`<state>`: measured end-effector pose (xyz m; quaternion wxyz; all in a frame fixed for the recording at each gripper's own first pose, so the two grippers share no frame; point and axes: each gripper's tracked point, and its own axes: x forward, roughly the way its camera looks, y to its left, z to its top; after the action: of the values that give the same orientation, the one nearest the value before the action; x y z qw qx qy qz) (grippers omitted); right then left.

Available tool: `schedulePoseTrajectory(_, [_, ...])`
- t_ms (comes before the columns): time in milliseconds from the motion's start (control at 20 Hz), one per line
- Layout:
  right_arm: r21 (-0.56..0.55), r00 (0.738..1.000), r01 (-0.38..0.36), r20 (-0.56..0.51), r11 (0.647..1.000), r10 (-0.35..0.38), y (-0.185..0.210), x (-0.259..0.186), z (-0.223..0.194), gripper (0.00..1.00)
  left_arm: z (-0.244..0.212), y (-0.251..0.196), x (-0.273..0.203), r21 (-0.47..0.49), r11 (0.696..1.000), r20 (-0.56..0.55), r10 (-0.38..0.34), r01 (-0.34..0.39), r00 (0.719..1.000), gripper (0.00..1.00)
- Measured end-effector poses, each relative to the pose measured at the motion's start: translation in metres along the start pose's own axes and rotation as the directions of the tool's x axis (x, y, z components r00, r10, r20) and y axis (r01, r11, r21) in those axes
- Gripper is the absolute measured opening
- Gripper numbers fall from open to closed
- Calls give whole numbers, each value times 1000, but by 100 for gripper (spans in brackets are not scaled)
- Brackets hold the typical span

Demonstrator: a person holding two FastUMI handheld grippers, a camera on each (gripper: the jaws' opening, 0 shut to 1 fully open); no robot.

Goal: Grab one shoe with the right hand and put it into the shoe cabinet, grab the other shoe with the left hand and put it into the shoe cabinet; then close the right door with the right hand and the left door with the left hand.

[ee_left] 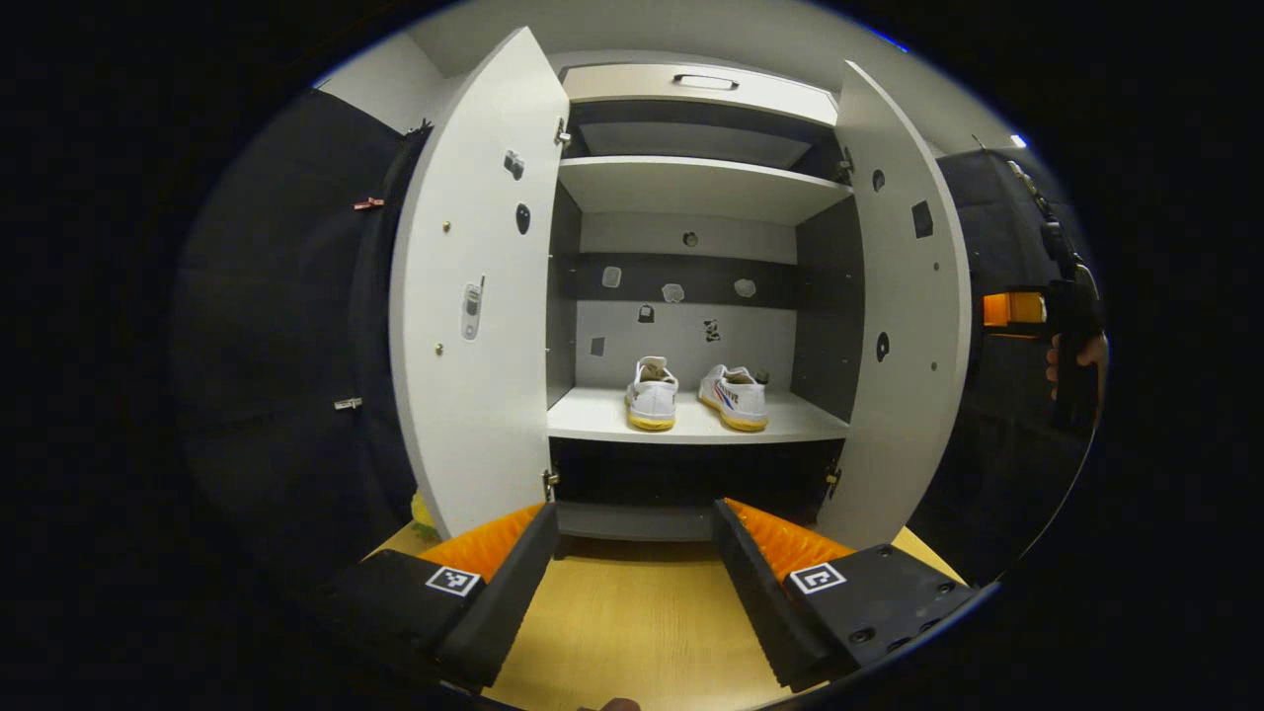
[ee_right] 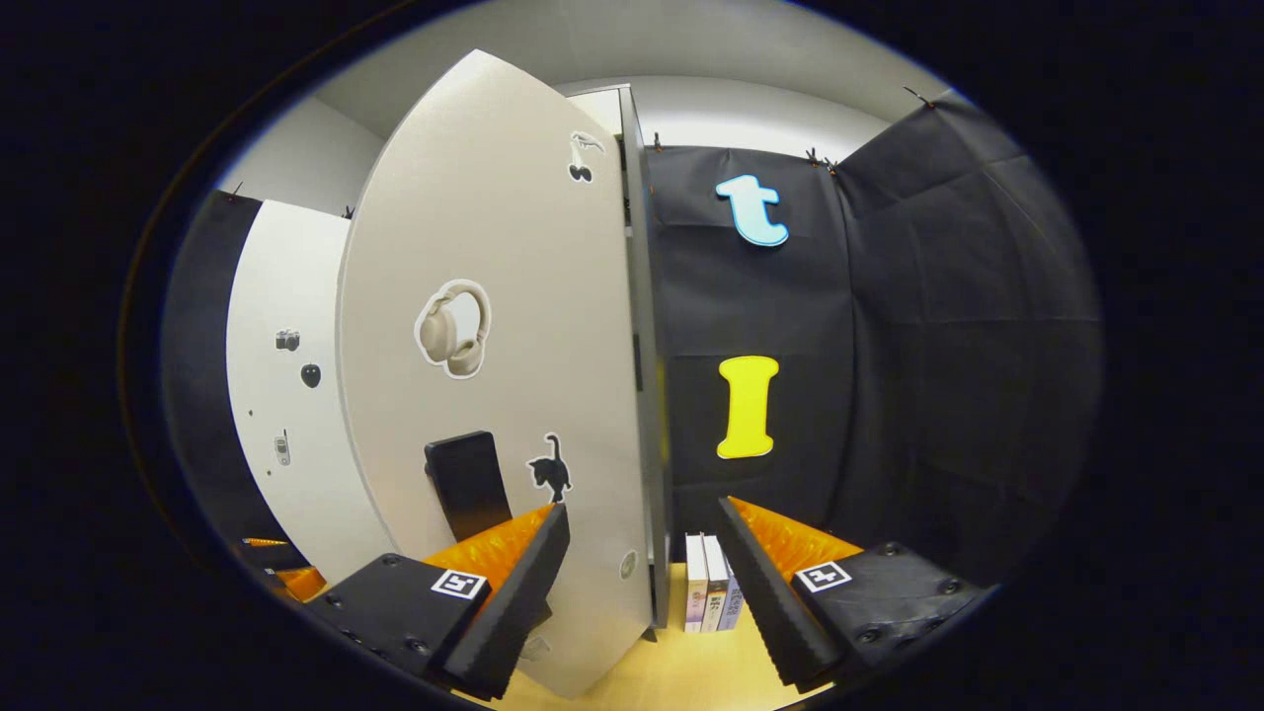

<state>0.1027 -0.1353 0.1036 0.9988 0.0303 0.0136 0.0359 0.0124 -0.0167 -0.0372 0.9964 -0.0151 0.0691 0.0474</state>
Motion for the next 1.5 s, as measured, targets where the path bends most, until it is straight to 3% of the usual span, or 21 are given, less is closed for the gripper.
schedulePoseTrajectory(350, [19, 994, -110, -22, 994, 110, 102, 38, -14, 98, -4, 79, -30, -30, 994, 1, 103, -103, 995, 97])
schedulePoseTrajectory(500, [22, 990, -137, -16, 990, 137, 137, 35, -17, 98, -6, 110, -44, -64, 988, 5, 142, -141, 990, 97])
schedulePoseTrajectory(850, [-17, 992, -118, -39, 993, 117, 163, -3, -50, 99, -9, 193, -57, -107, 974, 12, 200, -197, 980, 98])
schedulePoseTrajectory(1150, [12, 994, -65, -85, 998, 66, 169, -36, -86, 99, 22, 253, -36, -94, 982, 51, 171, -166, 984, 95])
schedulePoseTrajectory(1350, [30, 992, -6, -125, 1000, 9, 160, -59, -108, 99, 48, 263, -17, -166, 984, 71, 81, -68, 994, 95])
schedulePoseTrajectory(1500, [37, 988, 52, -150, 998, -46, 147, -77, -118, 99, 78, 271, 2, -156, 987, 113, 47, -29, 992, 95])
